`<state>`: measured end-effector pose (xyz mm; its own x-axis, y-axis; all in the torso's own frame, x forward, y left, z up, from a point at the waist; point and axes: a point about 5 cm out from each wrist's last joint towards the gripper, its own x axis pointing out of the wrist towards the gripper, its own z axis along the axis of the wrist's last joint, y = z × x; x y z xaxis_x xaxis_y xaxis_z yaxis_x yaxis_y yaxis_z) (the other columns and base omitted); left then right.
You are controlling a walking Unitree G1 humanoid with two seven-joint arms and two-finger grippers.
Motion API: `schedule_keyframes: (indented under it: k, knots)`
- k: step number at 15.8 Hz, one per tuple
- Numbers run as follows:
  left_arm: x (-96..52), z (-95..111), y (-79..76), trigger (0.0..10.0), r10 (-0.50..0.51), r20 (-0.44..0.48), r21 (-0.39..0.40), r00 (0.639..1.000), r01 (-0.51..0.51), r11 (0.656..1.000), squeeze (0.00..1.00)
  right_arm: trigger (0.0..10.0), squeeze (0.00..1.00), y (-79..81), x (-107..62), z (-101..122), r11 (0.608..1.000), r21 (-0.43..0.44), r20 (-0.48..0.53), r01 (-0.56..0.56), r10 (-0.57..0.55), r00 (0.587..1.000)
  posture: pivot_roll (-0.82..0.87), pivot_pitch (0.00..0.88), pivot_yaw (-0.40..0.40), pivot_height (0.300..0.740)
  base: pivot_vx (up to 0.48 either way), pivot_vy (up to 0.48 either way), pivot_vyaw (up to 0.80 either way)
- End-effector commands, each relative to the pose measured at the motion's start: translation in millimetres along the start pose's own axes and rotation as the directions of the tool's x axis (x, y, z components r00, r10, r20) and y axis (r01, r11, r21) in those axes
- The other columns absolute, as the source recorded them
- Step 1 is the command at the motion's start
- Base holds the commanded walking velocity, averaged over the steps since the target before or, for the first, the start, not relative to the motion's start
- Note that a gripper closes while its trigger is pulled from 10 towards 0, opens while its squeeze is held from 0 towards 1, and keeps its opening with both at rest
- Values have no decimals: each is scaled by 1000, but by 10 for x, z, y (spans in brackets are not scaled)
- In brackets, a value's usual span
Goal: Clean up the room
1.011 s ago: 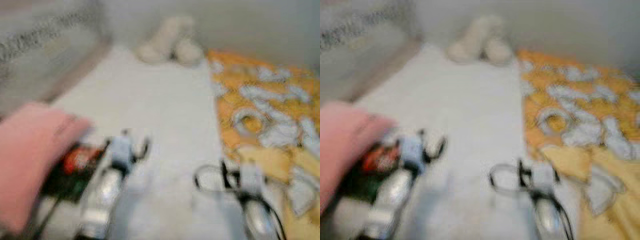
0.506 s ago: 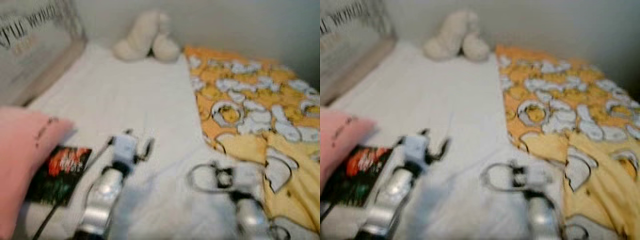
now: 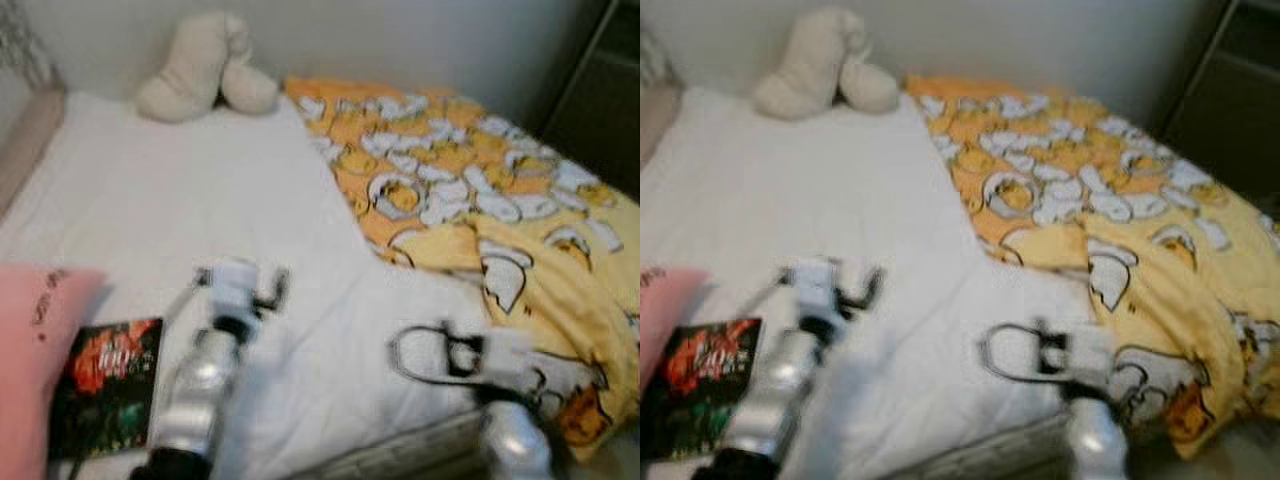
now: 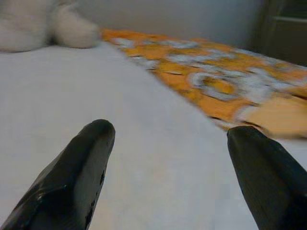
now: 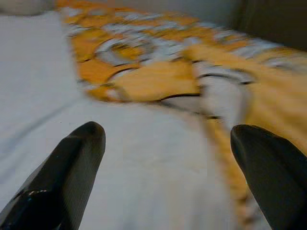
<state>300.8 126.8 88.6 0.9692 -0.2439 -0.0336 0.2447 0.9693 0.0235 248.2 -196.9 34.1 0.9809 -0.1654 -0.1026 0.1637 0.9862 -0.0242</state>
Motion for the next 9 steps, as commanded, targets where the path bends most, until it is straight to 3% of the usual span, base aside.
schedule_keyframes:
  k: [1,3,5,8,9]
  knots:
    - [-47,-57,-8,10000,-23,-9,50,1000,24,998,0,10000,0,101,43,117,1000,13,58,-24,23,998,198,0,-41,740,0,-480,0]
    - [-12,-29,-58,10000,-17,6,9,1000,17,1000,0,10000,0,146,68,112,999,10,46,-36,36,998,199,0,-41,740,0,-480,0]
    - [8,39,-135,10000,-78,43,41,996,76,996,0,10000,0,230,105,135,997,-1,51,-73,73,996,197,0,-46,740,0,-480,0]
    - [0,41,-65,10000,-57,47,48,997,54,997,0,10000,0,245,128,143,996,-18,45,-84,85,995,206,0,-44,740,0,-472,0]
    - [-13,33,-48,10000,-55,46,53,997,53,997,0,10000,0,235,110,97,996,-2,23,-89,89,996,206,0,-45,740,0,-472,-763]
